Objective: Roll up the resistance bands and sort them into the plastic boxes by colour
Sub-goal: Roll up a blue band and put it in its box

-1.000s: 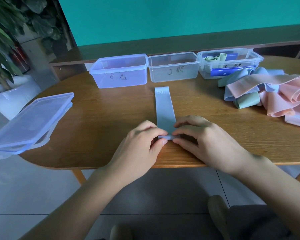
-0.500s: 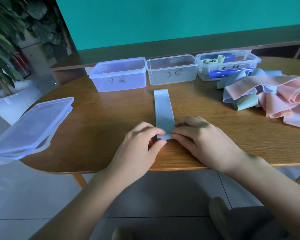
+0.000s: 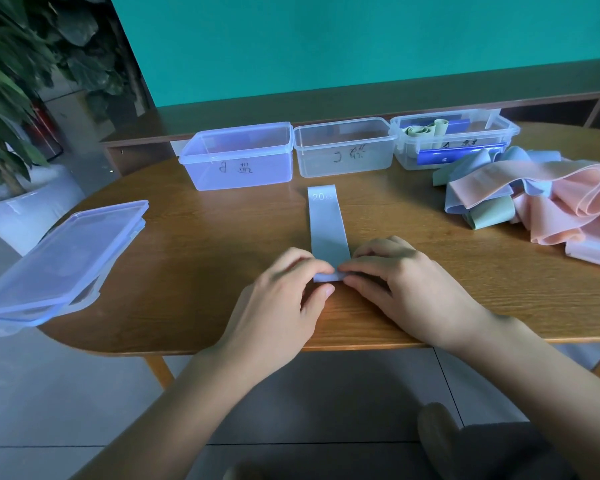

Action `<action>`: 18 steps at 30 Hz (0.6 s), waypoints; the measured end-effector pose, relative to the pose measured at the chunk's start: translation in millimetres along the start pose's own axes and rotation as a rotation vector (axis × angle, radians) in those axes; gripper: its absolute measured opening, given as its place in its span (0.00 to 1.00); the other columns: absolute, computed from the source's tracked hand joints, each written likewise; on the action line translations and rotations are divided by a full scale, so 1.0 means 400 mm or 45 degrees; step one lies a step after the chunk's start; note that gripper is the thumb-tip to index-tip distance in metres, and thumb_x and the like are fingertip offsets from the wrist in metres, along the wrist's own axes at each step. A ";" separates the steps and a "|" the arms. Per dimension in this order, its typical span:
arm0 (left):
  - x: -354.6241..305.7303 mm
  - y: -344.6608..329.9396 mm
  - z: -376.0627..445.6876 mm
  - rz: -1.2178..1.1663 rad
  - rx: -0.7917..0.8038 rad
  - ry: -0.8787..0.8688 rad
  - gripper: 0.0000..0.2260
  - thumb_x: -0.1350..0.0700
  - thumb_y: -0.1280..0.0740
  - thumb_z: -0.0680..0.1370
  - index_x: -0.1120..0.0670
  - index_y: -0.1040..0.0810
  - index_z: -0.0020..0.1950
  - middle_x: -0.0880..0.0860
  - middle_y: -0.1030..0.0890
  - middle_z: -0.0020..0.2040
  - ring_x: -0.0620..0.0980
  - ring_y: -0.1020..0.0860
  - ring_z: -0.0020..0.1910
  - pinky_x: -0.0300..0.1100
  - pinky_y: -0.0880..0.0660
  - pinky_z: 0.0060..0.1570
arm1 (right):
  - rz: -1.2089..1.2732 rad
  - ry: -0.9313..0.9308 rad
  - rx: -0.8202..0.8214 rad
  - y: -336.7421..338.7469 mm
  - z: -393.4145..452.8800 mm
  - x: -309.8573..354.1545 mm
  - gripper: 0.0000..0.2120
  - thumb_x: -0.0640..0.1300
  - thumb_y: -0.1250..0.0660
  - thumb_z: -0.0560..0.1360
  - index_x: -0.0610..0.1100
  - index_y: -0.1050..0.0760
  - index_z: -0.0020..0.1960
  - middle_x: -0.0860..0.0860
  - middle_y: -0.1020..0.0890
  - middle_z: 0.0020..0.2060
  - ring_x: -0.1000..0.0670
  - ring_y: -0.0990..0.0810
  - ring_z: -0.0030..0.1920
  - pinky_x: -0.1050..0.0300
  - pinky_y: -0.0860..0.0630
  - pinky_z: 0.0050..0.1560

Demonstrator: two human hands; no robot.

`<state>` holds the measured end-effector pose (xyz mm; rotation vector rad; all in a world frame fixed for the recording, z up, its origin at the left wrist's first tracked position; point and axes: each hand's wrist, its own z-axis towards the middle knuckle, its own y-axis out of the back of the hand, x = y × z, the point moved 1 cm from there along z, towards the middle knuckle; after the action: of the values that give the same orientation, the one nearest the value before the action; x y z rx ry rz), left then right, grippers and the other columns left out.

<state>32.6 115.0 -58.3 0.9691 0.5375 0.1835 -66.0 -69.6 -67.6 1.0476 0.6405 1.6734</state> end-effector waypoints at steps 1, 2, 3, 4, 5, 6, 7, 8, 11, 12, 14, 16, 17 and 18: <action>0.001 0.000 0.002 0.000 0.002 -0.003 0.08 0.48 0.34 0.81 0.45 0.22 0.59 0.38 0.27 0.56 0.41 0.26 0.45 0.40 0.21 0.42 | 0.001 -0.005 0.004 0.000 0.002 -0.001 0.17 0.59 0.42 0.81 0.54 0.18 0.58 0.57 0.21 0.52 0.49 0.24 0.53 0.45 0.21 0.50; 0.002 -0.001 0.004 0.002 0.003 -0.004 0.08 0.48 0.34 0.81 0.45 0.22 0.59 0.38 0.27 0.56 0.41 0.26 0.45 0.40 0.21 0.42 | 0.002 -0.012 0.007 0.000 0.004 -0.002 0.17 0.59 0.42 0.81 0.55 0.18 0.58 0.57 0.22 0.52 0.49 0.24 0.53 0.45 0.21 0.50; 0.003 -0.001 0.007 0.009 0.003 -0.005 0.08 0.48 0.35 0.81 0.45 0.22 0.60 0.38 0.27 0.56 0.41 0.25 0.46 0.40 0.21 0.42 | 0.002 -0.017 0.006 0.000 0.005 -0.001 0.18 0.60 0.43 0.81 0.55 0.18 0.58 0.57 0.22 0.52 0.49 0.24 0.53 0.45 0.21 0.50; 0.004 -0.002 0.010 0.015 0.004 -0.007 0.08 0.48 0.35 0.82 0.46 0.22 0.60 0.38 0.27 0.56 0.41 0.25 0.46 0.41 0.20 0.42 | -0.003 -0.018 0.001 0.000 0.006 0.000 0.18 0.60 0.43 0.81 0.54 0.18 0.59 0.56 0.22 0.53 0.49 0.24 0.53 0.45 0.21 0.50; 0.006 -0.003 0.012 0.017 0.006 -0.010 0.08 0.49 0.36 0.82 0.46 0.22 0.60 0.39 0.26 0.57 0.42 0.24 0.47 0.42 0.20 0.43 | -0.011 -0.012 -0.009 0.001 0.005 0.001 0.17 0.59 0.42 0.82 0.53 0.18 0.59 0.56 0.22 0.53 0.48 0.24 0.53 0.45 0.21 0.50; 0.007 -0.004 0.016 0.012 0.010 -0.011 0.08 0.49 0.36 0.82 0.46 0.22 0.60 0.39 0.26 0.57 0.43 0.24 0.48 0.44 0.20 0.44 | -0.018 -0.002 -0.026 0.001 0.004 0.003 0.16 0.57 0.41 0.82 0.52 0.18 0.59 0.55 0.22 0.54 0.48 0.24 0.53 0.45 0.21 0.51; 0.010 -0.005 0.019 0.006 0.014 -0.012 0.08 0.49 0.37 0.82 0.46 0.22 0.60 0.39 0.26 0.57 0.43 0.23 0.48 0.45 0.20 0.44 | -0.020 0.013 -0.050 0.001 0.003 0.005 0.15 0.55 0.39 0.82 0.51 0.18 0.60 0.54 0.22 0.54 0.47 0.23 0.53 0.45 0.21 0.50; 0.012 -0.005 0.022 0.004 0.017 -0.011 0.08 0.50 0.37 0.82 0.47 0.22 0.60 0.39 0.26 0.57 0.44 0.23 0.48 0.46 0.20 0.45 | -0.017 0.032 -0.076 0.002 0.003 0.005 0.13 0.53 0.37 0.82 0.50 0.18 0.59 0.53 0.22 0.54 0.47 0.22 0.52 0.45 0.21 0.50; 0.020 -0.011 0.032 0.016 0.013 0.000 0.10 0.49 0.37 0.82 0.47 0.21 0.61 0.40 0.26 0.57 0.44 0.23 0.50 0.47 0.20 0.46 | 0.002 0.080 -0.094 0.002 0.005 0.007 0.12 0.51 0.37 0.82 0.49 0.17 0.59 0.53 0.21 0.52 0.48 0.21 0.52 0.48 0.21 0.51; 0.021 -0.012 0.034 0.021 0.013 0.006 0.10 0.49 0.37 0.82 0.47 0.21 0.62 0.40 0.26 0.58 0.44 0.23 0.50 0.48 0.20 0.47 | 0.014 0.076 -0.085 0.001 0.007 0.007 0.13 0.52 0.37 0.82 0.50 0.17 0.59 0.53 0.20 0.53 0.48 0.21 0.52 0.48 0.21 0.51; 0.022 -0.013 0.036 0.025 0.005 0.009 0.11 0.49 0.37 0.82 0.47 0.21 0.63 0.40 0.26 0.58 0.44 0.23 0.50 0.48 0.20 0.47 | 0.031 0.056 -0.073 0.002 0.009 0.006 0.13 0.53 0.37 0.82 0.51 0.17 0.59 0.54 0.20 0.53 0.49 0.21 0.53 0.48 0.21 0.51; 0.022 -0.010 0.036 0.003 -0.018 0.007 0.11 0.50 0.35 0.82 0.47 0.21 0.63 0.39 0.27 0.58 0.44 0.23 0.49 0.48 0.20 0.47 | 0.041 0.038 -0.051 0.001 0.011 0.004 0.12 0.53 0.37 0.82 0.53 0.18 0.61 0.55 0.20 0.54 0.49 0.21 0.54 0.48 0.21 0.53; 0.022 -0.008 0.036 -0.010 -0.025 0.004 0.11 0.50 0.35 0.81 0.47 0.21 0.63 0.39 0.27 0.58 0.44 0.23 0.49 0.48 0.20 0.47 | 0.042 0.032 -0.040 0.001 0.012 0.003 0.12 0.53 0.36 0.82 0.54 0.19 0.62 0.55 0.21 0.54 0.49 0.22 0.54 0.49 0.22 0.54; 0.022 -0.007 0.037 -0.013 -0.025 -0.004 0.10 0.51 0.35 0.81 0.47 0.21 0.62 0.39 0.27 0.58 0.44 0.23 0.50 0.47 0.20 0.47 | 0.040 0.027 -0.030 0.001 0.014 0.002 0.12 0.53 0.36 0.82 0.55 0.19 0.62 0.56 0.21 0.55 0.50 0.22 0.55 0.49 0.22 0.55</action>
<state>47.5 106.0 -57.2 0.9475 0.5366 0.1774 -61.5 -69.2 -64.4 1.0294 0.6191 1.7174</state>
